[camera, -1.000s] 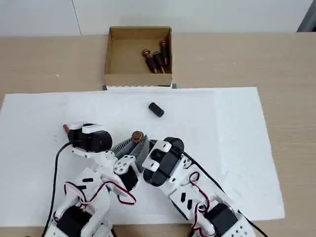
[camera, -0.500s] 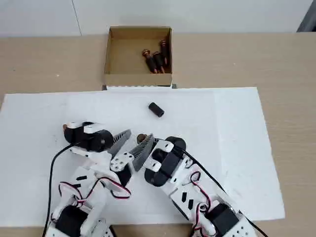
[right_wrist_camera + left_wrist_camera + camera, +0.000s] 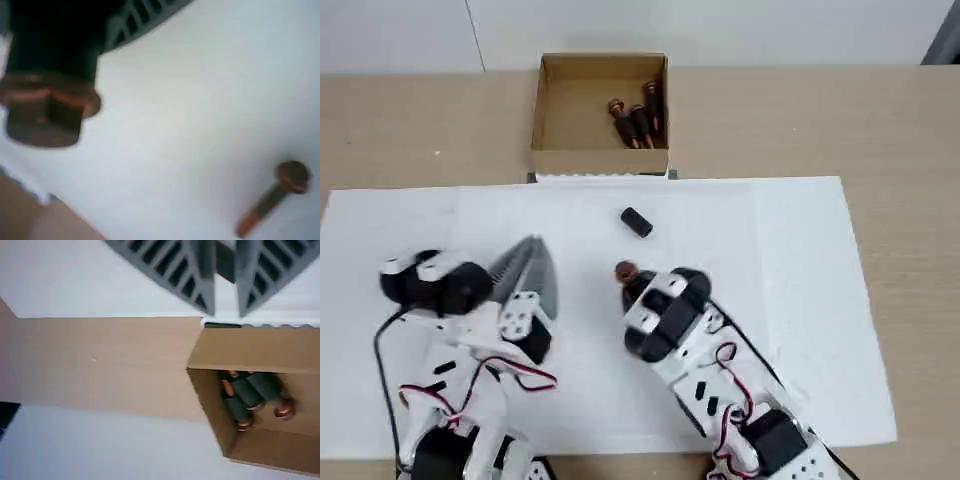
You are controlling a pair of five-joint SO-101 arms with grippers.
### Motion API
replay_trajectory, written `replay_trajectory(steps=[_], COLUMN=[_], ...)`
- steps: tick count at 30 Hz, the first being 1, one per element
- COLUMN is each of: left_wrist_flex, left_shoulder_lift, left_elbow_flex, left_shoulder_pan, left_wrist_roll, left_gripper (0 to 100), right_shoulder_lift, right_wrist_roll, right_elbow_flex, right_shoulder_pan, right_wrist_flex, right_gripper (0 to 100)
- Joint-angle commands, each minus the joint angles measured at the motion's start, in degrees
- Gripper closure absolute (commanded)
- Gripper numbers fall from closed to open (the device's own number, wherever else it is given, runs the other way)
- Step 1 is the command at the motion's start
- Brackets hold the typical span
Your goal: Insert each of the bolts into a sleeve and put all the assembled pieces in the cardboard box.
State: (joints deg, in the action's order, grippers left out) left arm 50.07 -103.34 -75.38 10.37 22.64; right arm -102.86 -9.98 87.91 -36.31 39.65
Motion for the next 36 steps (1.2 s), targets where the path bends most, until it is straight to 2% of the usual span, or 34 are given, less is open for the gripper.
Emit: replay_trajectory(steps=[1, 4, 7, 10, 14, 21, 32, 36], left_wrist_flex=[2.2, 5.5, 5.9, 5.6, 5.6, 4.9, 4.9, 4.9], left_shoulder_lift=[-0.2, -0.2, -0.2, -0.3, -0.3, -0.3, -0.3, -0.3], left_elbow_flex=[-2.4, -7.8, -13.2, -16.4, -18.9, -19.3, -19.4, -19.4], left_shoulder_pan=[-5.0, -7.6, -9.6, -11.7, -12.4, -12.2, -12.2, -12.2], left_wrist_roll=[-0.4, -0.4, -3.8, -7.0, -9.5, -9.4, -9.2, -9.2], left_gripper=[100, 100, 100, 100, 100, 100, 100, 100], right_shoulder_lift=[0.3, 0.3, 1.6, 9.3, 27.3, 64.5, 108.9, 120.7], right_wrist_roll=[3.5, 3.9, 3.9, 4.0, 4.2, 4.2, 3.3, -3.0], right_elbow_flex=[-1.7, -1.8, -5.2, -11.0, -21.8, -48.9, -94.4, -105.1], right_shoulder_pan=[5.2, 7.1, 7.2, 8.4, 11.4, 15.3, 16.9, 16.3], right_wrist_flex=[1.8, 2.3, 2.1, 1.8, -3.6, -13.4, -14.1, -14.5], right_gripper=[99.5, 99.5, 99.5, 99.5, 99.5, 99.5, 99.5, 99.5])
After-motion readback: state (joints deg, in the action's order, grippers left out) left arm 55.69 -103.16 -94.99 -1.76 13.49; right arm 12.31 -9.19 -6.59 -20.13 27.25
